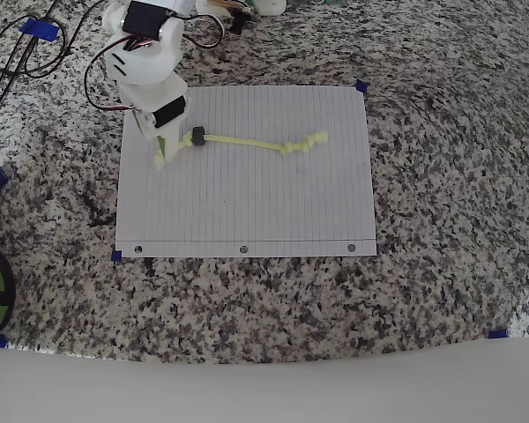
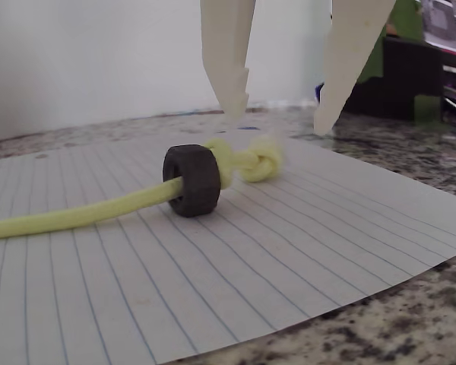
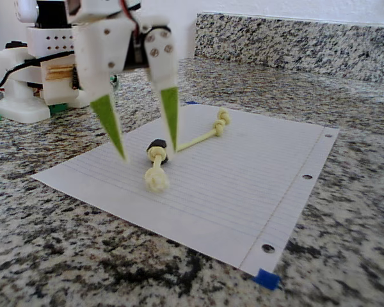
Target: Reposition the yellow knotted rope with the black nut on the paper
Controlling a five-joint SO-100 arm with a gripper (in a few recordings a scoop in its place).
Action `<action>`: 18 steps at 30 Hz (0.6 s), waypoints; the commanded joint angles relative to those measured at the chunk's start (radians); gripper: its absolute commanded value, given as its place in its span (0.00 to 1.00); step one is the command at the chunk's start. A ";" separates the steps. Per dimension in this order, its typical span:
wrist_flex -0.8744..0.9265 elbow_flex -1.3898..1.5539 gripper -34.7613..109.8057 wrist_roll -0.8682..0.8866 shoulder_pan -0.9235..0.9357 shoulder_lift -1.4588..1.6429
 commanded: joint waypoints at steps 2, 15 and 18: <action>-0.043 -0.037 0.57 0.015 -0.005 -0.023; -0.060 -0.035 0.55 -0.003 -0.051 -0.075; -0.066 -0.035 0.54 -0.005 -0.054 -0.084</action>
